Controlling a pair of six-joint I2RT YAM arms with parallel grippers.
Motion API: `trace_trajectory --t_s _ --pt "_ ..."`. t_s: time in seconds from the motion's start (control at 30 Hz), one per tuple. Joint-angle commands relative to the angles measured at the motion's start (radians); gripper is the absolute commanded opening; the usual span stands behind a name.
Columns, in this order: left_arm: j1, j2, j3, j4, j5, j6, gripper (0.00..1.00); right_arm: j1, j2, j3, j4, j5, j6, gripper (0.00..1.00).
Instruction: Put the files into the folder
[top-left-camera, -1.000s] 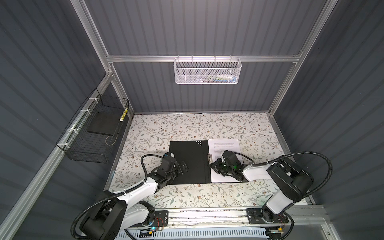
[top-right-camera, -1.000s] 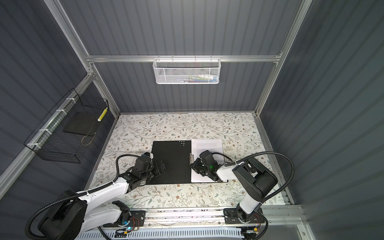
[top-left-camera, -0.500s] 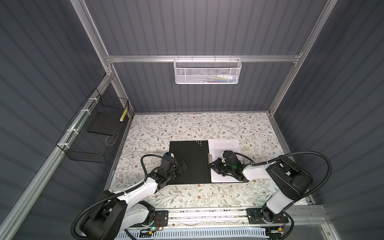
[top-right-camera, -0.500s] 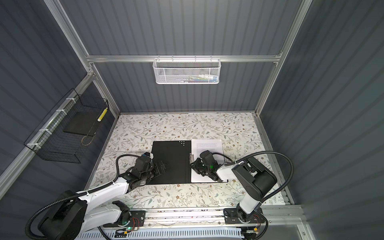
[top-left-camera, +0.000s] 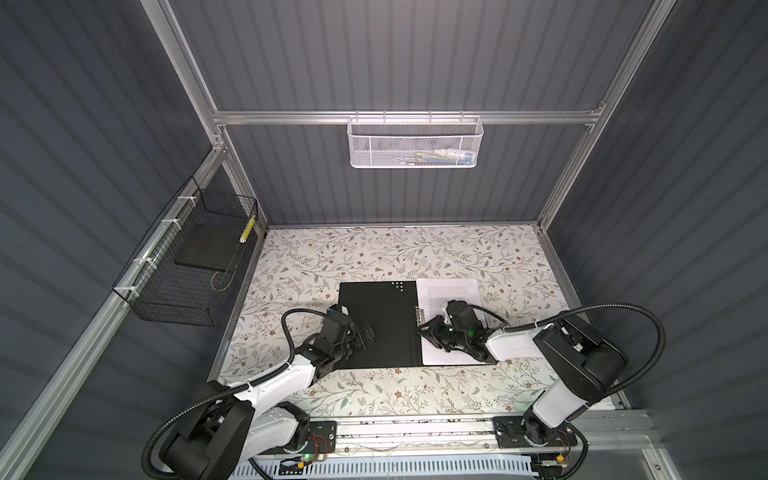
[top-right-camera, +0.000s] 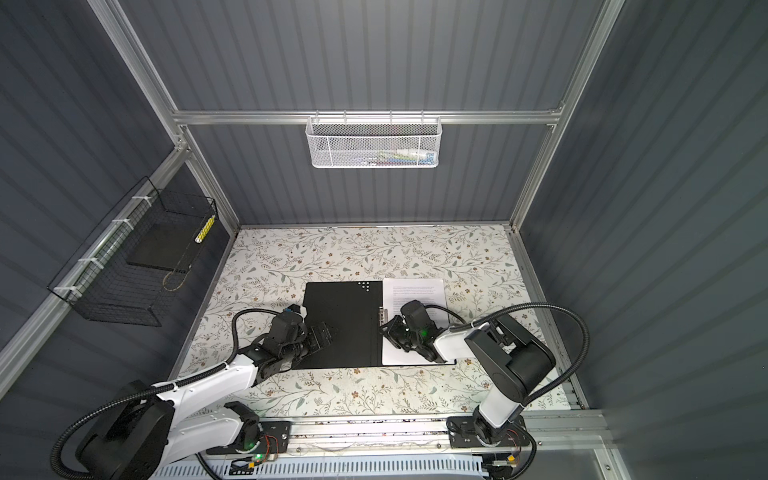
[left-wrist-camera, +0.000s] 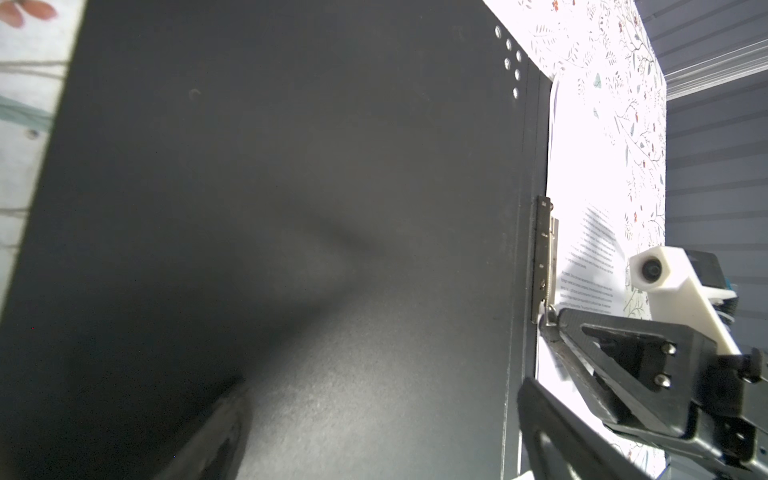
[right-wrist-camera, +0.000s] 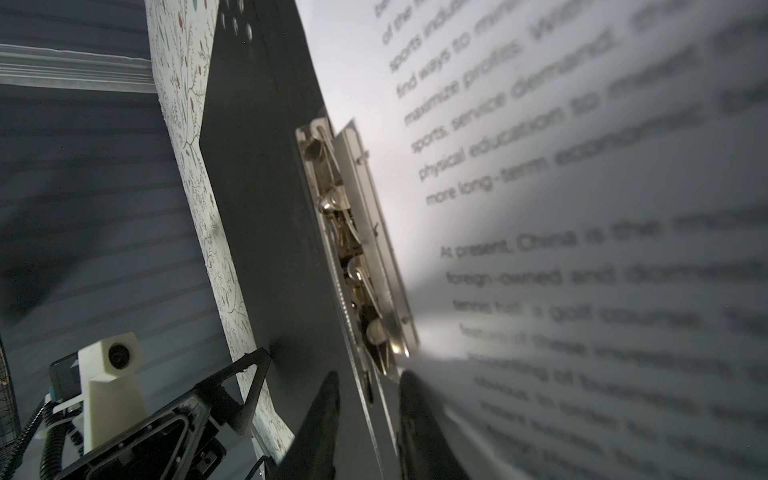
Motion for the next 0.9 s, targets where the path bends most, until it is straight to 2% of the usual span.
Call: trace_trajectory --t_s 0.0,0.1,0.2,0.33,0.4,0.53,0.6,0.77,0.87 --pt "0.016 0.041 -0.049 -0.198 -0.019 -0.002 1.00 -0.008 -0.062 -0.021 -0.146 0.066 -0.031 0.30" --pt "0.016 0.021 -0.036 -0.194 -0.010 0.025 1.00 -0.011 -0.160 -0.001 -0.265 0.117 -0.090 0.36" --pt "0.017 -0.001 -0.004 -0.169 0.060 0.078 1.00 -0.032 -0.270 0.051 -0.442 0.161 -0.195 0.48" --pt "0.015 -0.052 0.128 -0.165 0.156 0.198 1.00 -0.136 -0.424 0.085 -0.632 0.226 -0.368 0.75" --pt "0.014 -0.084 0.205 -0.233 0.121 0.258 1.00 -0.244 -0.467 0.086 -0.685 0.177 -0.443 0.85" --pt "0.024 -0.143 0.283 -0.384 -0.037 0.333 1.00 -0.433 -0.508 0.097 -0.754 0.131 -0.590 0.98" --pt "0.069 -0.130 0.288 -0.407 -0.030 0.338 1.00 -0.511 -0.488 0.105 -0.762 0.078 -0.624 0.99" --pt "0.282 -0.044 0.258 -0.316 0.116 0.287 1.00 -0.633 -0.419 0.085 -0.676 -0.040 -0.612 0.99" --pt "0.344 -0.007 0.255 -0.286 0.100 0.277 1.00 -0.671 -0.389 0.076 -0.650 -0.064 -0.596 0.99"
